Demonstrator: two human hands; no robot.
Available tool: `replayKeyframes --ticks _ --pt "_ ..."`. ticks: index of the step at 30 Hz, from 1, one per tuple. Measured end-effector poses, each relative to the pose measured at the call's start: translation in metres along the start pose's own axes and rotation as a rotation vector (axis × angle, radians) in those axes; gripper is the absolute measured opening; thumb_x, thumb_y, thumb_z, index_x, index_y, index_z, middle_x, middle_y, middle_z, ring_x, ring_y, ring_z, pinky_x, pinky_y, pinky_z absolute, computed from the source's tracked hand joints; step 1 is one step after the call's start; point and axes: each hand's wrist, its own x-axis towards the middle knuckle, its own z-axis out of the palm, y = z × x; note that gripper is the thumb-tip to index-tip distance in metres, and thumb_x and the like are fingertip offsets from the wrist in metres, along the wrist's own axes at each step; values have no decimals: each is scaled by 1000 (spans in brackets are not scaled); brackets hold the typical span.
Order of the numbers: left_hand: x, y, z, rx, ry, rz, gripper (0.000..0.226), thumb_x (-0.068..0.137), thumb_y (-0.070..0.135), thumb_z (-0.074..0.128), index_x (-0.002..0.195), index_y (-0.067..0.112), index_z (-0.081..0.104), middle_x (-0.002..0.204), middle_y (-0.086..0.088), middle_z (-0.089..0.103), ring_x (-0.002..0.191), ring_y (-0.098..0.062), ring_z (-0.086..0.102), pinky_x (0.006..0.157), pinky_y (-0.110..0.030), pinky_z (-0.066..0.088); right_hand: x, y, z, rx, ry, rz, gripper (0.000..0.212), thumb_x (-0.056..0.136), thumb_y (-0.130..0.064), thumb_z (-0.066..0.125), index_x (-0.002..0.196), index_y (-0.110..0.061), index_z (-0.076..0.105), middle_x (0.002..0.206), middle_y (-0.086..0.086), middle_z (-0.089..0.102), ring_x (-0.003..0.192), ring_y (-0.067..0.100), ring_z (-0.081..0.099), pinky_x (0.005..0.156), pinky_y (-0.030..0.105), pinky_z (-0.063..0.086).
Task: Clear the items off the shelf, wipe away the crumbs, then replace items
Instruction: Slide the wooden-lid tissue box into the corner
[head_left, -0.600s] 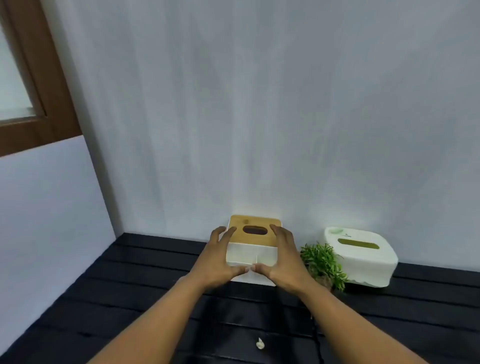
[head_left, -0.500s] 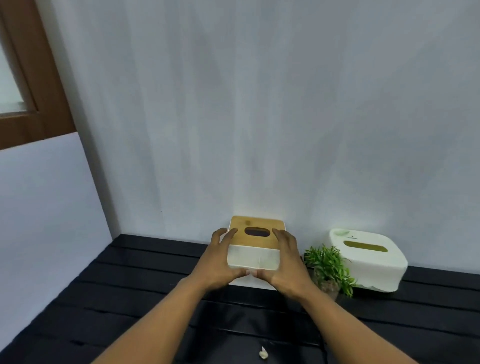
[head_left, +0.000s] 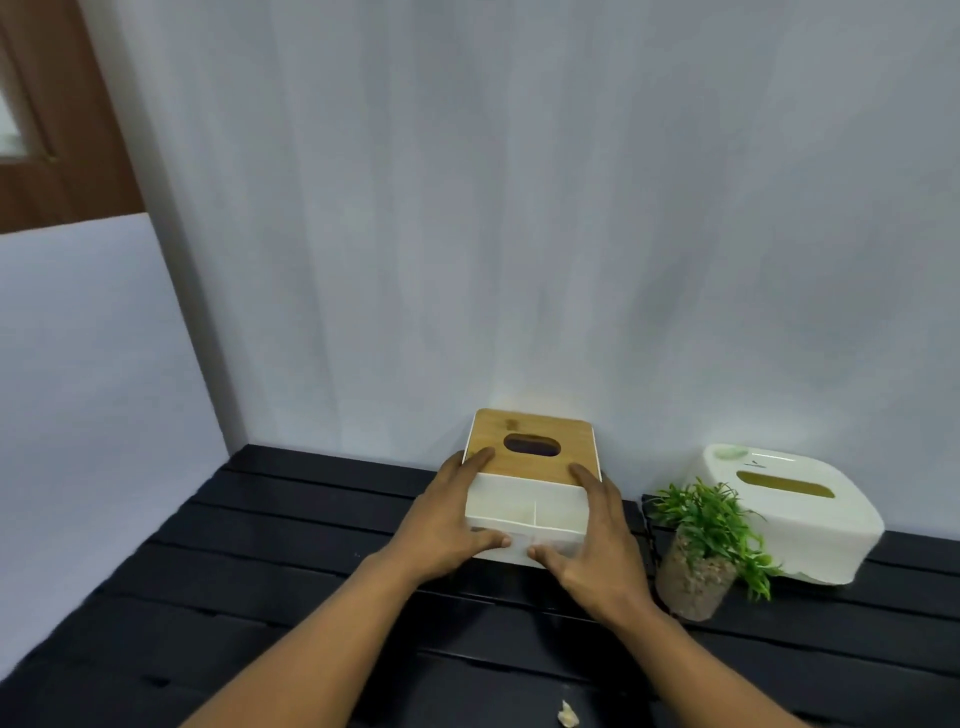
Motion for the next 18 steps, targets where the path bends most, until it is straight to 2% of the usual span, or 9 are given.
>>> replayKeyframes --ticks 6,11,18 --pt "-20 -40 -63 51 31 -27 100 67 47 80 145 44 18 155 8 22 136 -14 31 110 -32 30 5 -63 43 -30 12 -26 96 66 -44 80 141 -37 20 150 -5 22 123 20 46 90 35 48" --pt "-43 -88 -117 74 63 -74 100 67 43 82 147 40 22 154 6 25 135 -14 31 103 -22 25 12 -118 92 -32 -39 -60 97 66 -48 79 140 -37 17 150 -5 20 119 22 49 91 37 51" --pt "-63 -150 -155 24 129 -120 97 68 37 83 147 37 26 152 8 28 135 -13 31 104 -21 24 22 -158 156 -71 -79 -110 94 68 -52 75 140 -34 18 148 -2 23 119 24 49 89 41 50"
